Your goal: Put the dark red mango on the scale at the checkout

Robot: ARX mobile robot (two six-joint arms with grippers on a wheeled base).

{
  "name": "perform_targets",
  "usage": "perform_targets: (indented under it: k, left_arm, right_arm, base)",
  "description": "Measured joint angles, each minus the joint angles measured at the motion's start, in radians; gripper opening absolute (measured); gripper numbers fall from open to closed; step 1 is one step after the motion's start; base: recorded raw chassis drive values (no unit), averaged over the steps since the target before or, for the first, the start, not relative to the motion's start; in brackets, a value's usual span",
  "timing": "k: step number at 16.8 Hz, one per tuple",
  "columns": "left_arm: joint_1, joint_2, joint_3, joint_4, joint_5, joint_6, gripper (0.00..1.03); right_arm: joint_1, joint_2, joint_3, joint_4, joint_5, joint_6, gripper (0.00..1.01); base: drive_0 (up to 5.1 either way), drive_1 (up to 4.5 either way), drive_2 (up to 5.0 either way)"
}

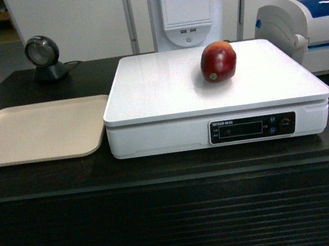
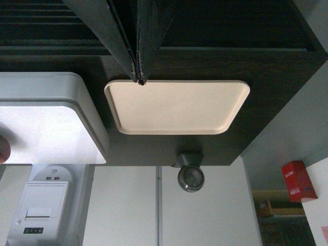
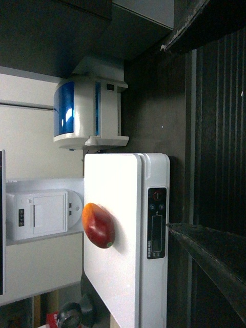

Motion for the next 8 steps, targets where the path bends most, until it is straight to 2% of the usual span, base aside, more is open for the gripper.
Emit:
perform_targets:
  k: [8]
  left_arm:
    - [0.0,-0.19,0.0,-0.175,0.0,0.0,0.02]
  right_arm:
    - [0.0,0.0,0.0,0.0,0.0,0.0,0.98]
  base:
    - [0.0,0.0,0.0]
